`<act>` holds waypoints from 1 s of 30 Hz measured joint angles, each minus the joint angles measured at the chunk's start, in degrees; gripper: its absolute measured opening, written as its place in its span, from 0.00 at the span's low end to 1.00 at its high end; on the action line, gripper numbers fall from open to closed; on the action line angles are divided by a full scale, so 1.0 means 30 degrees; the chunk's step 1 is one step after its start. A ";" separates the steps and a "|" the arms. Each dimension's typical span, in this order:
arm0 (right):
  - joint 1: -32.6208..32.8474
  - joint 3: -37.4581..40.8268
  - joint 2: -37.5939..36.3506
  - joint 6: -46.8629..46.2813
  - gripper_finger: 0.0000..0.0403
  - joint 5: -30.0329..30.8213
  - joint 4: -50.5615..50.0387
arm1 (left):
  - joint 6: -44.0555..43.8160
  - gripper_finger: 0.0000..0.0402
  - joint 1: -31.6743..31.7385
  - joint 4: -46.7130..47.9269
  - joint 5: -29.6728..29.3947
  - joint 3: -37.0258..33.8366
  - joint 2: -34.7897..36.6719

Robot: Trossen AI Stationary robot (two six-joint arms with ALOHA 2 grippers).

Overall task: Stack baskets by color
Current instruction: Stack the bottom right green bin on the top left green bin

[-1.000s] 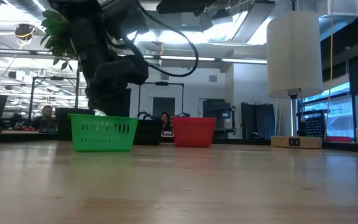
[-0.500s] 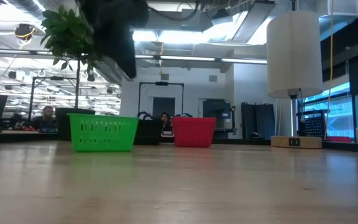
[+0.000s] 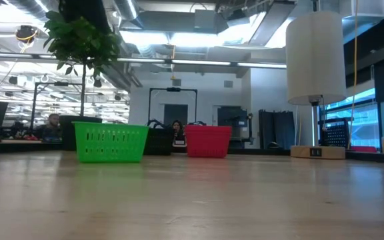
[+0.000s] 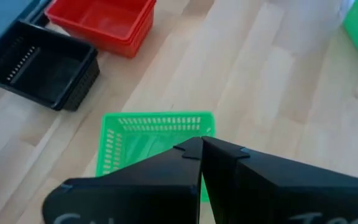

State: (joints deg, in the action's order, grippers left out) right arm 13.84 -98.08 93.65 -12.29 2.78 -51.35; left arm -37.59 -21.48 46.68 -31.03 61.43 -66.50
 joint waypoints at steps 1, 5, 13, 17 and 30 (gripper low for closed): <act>0.0004 -0.0009 0.0000 0.0005 0.20 -0.0473 -0.0204 | -0.0232 0.00 -0.0269 0.0140 -0.0208 0.0000 0.0170; 0.0112 -0.0002 0.0007 0.0328 0.31 -0.2418 -0.1310 | -0.1152 0.00 -0.1177 0.1264 -0.0808 -0.0007 0.0560; 0.1919 0.0869 0.0378 0.3458 0.39 -0.2838 -0.5090 | -0.1862 0.00 -0.2605 0.1820 -0.0846 -0.0007 0.0976; 0.2985 0.2184 0.0684 0.4663 0.39 -0.2817 -0.4725 | -0.1912 0.00 -0.2960 0.1864 -0.0873 -0.0007 0.0976; 0.4966 0.7048 0.1436 0.4103 0.39 -0.4714 -0.1077 | -0.1957 0.00 -0.2994 0.1849 -0.0992 -0.0017 0.1557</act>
State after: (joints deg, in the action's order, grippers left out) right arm 28.73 -76.93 97.95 0.02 -11.36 -54.58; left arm -43.46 -30.46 52.23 -34.00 61.38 -61.83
